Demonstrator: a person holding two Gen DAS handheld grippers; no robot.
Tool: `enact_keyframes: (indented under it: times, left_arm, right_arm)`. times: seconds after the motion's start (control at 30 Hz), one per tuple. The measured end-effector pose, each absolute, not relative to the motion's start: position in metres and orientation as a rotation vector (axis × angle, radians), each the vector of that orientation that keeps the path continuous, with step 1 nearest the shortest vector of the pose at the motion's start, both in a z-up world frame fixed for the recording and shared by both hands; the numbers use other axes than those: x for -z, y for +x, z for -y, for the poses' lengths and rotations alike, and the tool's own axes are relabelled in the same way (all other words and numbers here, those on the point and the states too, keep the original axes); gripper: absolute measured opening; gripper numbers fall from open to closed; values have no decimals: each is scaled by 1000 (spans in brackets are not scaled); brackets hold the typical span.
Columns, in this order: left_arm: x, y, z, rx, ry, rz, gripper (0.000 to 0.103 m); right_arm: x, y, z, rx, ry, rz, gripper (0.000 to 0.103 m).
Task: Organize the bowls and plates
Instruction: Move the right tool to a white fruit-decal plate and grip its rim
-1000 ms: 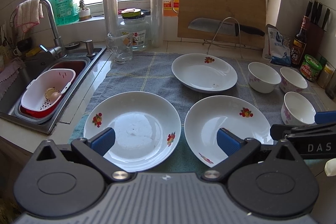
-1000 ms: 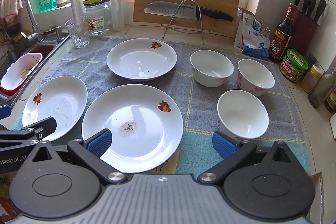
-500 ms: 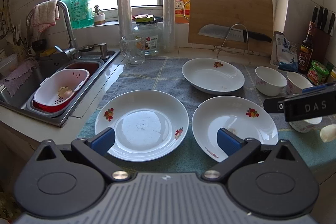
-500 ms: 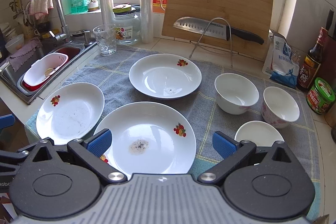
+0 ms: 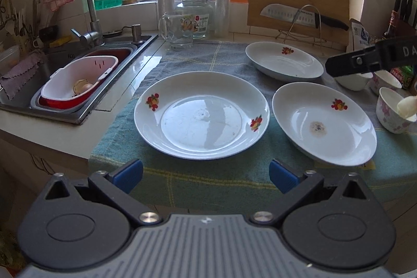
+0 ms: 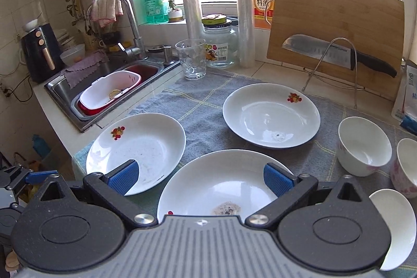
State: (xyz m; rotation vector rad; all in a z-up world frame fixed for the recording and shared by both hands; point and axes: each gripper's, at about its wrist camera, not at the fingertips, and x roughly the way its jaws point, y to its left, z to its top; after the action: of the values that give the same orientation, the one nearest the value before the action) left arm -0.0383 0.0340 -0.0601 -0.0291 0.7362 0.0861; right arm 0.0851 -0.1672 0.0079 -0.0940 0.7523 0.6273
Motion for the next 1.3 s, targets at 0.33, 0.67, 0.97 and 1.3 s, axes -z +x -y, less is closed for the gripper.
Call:
enact_keyframes:
  times: [0.33, 0.67, 0.97, 1.3]
  left_arm:
    - [91, -11, -62, -8, 27, -746, 102]
    - [109, 10, -75, 48, 14, -754, 102]
    - [111, 14, -77, 93, 52, -736, 103]
    - [112, 17, -85, 170, 89, -721, 103]
  right_arm:
    - [6, 104, 129, -695, -192, -775, 103]
    - [24, 143, 81, -805, -239, -854, 103]
    - [42, 176, 58, -881, -276, -941, 103]
    - [66, 222, 26, -1055, -306, -1076, 85]
